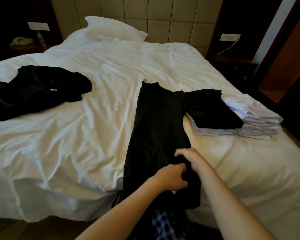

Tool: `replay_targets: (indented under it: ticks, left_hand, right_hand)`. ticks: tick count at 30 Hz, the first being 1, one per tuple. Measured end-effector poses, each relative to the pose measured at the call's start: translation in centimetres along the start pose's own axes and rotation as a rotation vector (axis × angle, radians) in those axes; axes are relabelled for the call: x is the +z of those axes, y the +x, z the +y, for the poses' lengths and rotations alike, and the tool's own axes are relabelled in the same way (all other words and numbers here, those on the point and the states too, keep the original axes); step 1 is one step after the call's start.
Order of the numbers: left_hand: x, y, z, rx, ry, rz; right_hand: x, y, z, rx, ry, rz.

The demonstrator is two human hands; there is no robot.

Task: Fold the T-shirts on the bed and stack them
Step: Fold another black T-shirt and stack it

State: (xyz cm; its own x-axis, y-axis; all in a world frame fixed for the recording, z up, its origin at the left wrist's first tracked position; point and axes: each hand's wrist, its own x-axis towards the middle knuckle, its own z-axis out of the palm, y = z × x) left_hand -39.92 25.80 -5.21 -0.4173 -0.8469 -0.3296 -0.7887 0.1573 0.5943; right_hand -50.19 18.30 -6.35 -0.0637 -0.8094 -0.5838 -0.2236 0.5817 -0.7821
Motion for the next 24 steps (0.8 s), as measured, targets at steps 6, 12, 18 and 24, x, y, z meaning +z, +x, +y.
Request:
replay_targets:
  ticks: [6, 12, 18, 24]
  left_hand:
    - [3.7, -0.3, -0.4, 0.007, -0.178, 0.085]
    - [4.6, -0.9, -1.5, -0.001, -0.399, 0.221]
    - [3.7, -3.3, -5.7, -0.197, -0.317, 0.875]
    - [3.7, -5.7, -9.4, -0.425, -0.904, 0.919]
  right_hand:
    - [-0.6, -1.0, 2.9, -0.149, -0.085, 0.248]
    - [-1.3, -1.5, 5.4, -0.348, -0.024, 0.43]
    - [-1.1, -1.6, 8.7, -0.444, -0.067, 0.513]
    - [-1.5, -4.0, 11.0, -0.339, 0.079, 0.067]
